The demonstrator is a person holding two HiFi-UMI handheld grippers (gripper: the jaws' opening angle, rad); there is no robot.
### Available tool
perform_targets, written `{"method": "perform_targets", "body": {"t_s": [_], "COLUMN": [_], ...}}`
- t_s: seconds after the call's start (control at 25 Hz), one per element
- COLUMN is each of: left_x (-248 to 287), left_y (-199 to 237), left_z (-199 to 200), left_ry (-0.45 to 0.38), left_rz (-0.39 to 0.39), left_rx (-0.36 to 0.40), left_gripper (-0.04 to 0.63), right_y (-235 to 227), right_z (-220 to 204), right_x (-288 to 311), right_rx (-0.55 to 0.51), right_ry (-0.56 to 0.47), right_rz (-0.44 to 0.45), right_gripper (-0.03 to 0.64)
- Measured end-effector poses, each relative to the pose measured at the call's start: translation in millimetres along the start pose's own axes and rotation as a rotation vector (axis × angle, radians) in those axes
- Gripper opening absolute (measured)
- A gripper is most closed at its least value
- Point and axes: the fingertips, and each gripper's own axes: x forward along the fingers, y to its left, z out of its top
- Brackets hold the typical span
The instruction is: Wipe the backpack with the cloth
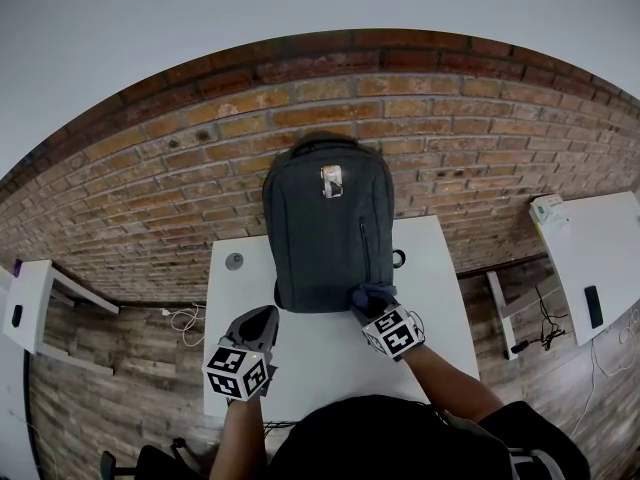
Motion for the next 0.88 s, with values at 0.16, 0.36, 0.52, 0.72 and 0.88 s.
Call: {"method": "perform_targets", "body": {"t_s": [0.16, 0.36, 0.52, 0.72, 0.88], "left_x": [-0.4, -3.1, -4.0, -5.0, -5.8], "left_y": [0.0, 1.2, 4.0, 6.8, 10.7], "left_z": [2.4, -0.5, -2.6, -2.1, -3.3], "left_ry": [-0.005, -0.007, -0.003, -0.009, -0.007], "left_rz": [0.000, 0.002, 0.003, 0.006, 0.010], "left_rx": [0.003, -0.003, -0.006, -0.008, -0.012], "left_gripper": [-0.009, -0.009, -0.009, -0.009, -0.009], "right_y": [10.5, 25.5, 33.4, 36.6, 37.3], "right_z": [-20.8, -39.4, -41.2, -20.0, 0.0], "right_x": [10.1, 17.0, 24.9, 25.8, 22.2], "right_rx": [-0.021, 0.004, 0.000, 0.006, -0.005], "right_ry": [0.064, 0.105, 0.140, 0.117, 0.083], "right_rz": [0.033, 0.053, 0.063, 0.061, 0.052], "right_gripper": [0.110, 0.110, 0.110, 0.110, 0.110]}}
